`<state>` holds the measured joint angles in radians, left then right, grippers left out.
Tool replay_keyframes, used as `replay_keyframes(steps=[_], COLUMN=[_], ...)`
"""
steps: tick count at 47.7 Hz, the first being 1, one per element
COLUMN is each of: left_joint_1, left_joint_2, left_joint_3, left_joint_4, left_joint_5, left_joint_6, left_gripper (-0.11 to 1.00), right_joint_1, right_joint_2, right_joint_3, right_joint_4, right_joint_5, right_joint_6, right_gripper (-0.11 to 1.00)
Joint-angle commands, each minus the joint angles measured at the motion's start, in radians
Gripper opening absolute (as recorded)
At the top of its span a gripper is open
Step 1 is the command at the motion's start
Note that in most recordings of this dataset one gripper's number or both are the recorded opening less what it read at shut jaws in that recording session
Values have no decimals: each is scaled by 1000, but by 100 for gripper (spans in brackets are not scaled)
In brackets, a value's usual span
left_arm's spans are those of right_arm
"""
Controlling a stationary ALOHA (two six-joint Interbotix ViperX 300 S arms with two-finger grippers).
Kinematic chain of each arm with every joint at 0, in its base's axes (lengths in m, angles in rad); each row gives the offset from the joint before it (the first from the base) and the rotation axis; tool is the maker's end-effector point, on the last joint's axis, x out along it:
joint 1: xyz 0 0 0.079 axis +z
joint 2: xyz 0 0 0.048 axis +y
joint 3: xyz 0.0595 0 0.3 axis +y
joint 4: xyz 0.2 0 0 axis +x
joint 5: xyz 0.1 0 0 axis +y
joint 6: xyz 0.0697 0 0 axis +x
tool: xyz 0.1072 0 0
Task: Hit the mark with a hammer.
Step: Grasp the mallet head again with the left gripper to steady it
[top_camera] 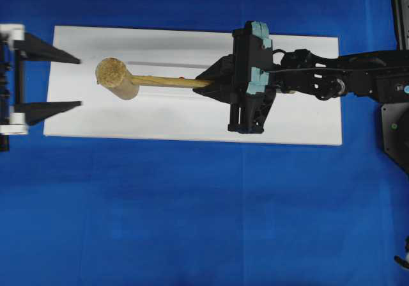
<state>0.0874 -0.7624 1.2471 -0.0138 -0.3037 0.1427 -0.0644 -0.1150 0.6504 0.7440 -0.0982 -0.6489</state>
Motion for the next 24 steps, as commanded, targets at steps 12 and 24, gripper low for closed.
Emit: replay_keyframes(steps=[12,24], left_joint_1=[2,15], left_joint_2=[307,400], left_joint_3=[-161,-229], left_joint_4=[-2,-2], left_joint_5=[-87,-86], left_joint_6=[0,0], left_gripper=[91,93], right_joint_1=[3,9], right_joint_2=[-14,-14], right_joint_3=[-34,-32], right_joint_4=[-3,-12], right_joint_5=[-6,-6], right_joint_6=[-2,-2], right_gripper=[2,2])
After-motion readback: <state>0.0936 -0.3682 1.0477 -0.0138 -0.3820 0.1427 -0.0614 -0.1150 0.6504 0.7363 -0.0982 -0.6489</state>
